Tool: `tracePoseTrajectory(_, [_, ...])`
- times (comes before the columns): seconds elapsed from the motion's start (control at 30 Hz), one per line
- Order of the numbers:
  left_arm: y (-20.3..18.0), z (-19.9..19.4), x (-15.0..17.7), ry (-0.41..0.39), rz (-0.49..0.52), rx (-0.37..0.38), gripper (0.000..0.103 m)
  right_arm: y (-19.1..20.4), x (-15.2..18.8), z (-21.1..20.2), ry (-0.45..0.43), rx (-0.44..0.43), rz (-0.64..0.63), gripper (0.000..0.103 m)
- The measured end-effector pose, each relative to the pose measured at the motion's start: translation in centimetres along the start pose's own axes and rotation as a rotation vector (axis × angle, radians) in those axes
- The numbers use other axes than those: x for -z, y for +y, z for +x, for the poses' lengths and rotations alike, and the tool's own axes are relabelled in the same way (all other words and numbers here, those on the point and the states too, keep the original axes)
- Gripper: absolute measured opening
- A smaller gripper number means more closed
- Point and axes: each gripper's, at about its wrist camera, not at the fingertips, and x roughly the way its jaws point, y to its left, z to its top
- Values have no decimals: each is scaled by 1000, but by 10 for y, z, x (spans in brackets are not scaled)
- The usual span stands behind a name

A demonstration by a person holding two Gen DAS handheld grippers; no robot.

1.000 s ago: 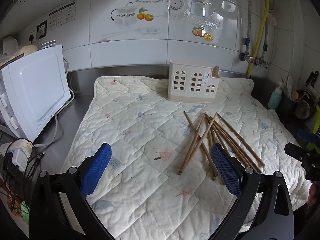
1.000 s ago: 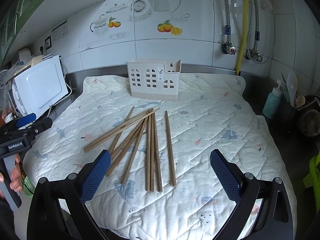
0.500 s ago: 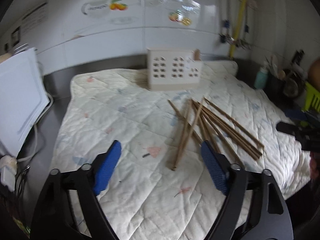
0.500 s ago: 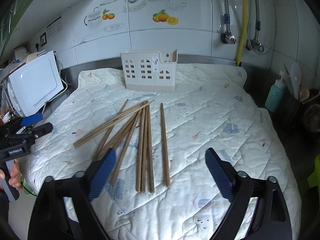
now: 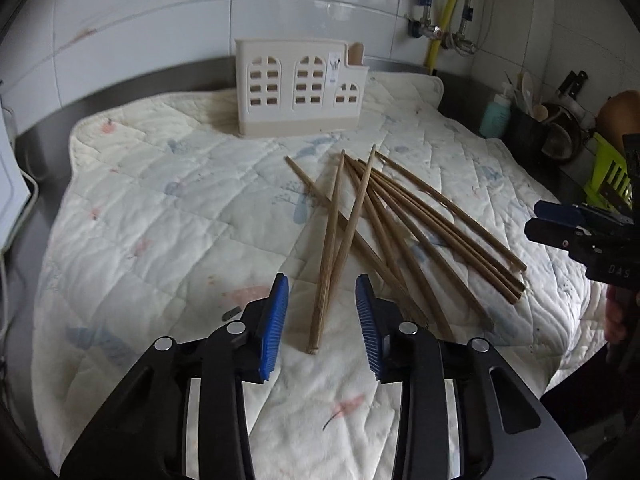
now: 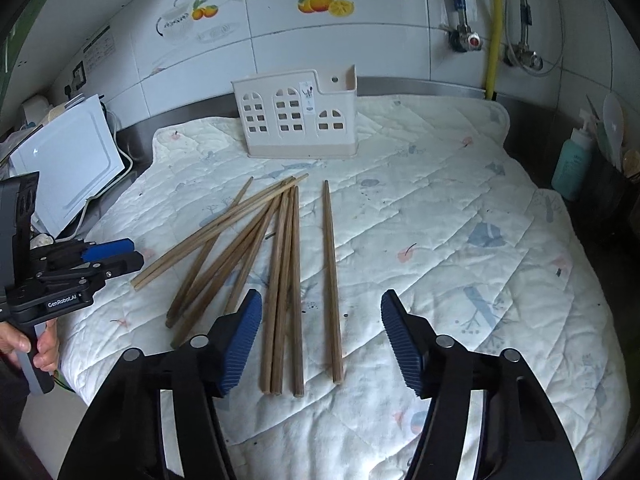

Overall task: Organize utensils
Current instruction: 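Lower the left tool onto one wooden chopstick and close it while the right tool grasps another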

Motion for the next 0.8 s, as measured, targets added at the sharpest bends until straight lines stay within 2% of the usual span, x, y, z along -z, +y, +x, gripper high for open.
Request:
tracePoseTrajectory(0.07, [2,6,-1,11,0,8,35,-1,0,6,12,-6,4,52])
tracePoseTrajectory(0.17, [4,17,-3,42,0,29,26,-2,-1,13,26,-8,6,46])
tracePoseTrajectory(0.3, [9,26,-6,59,-8,43,26,-6,-2,21,37,-17,19,40])
tracePoseTrajectory(0.37, [12,30,-7,67,-15,59,18,-6,-2,24,40,-17,22,39])
tracePoseTrajectory(0.47, [19,34,-9,79,-45,99,18,-5,-2,27,46,-18,17,39])
tracePoseTrajectory(0.67, [30,36,-10,81,-75,123,18,-5,-2,31,54,-19,18,39])
tracePoseTrajectory(0.8, [31,37,-9,95,-51,107,18,-5,-1,34,60,-16,20,39])
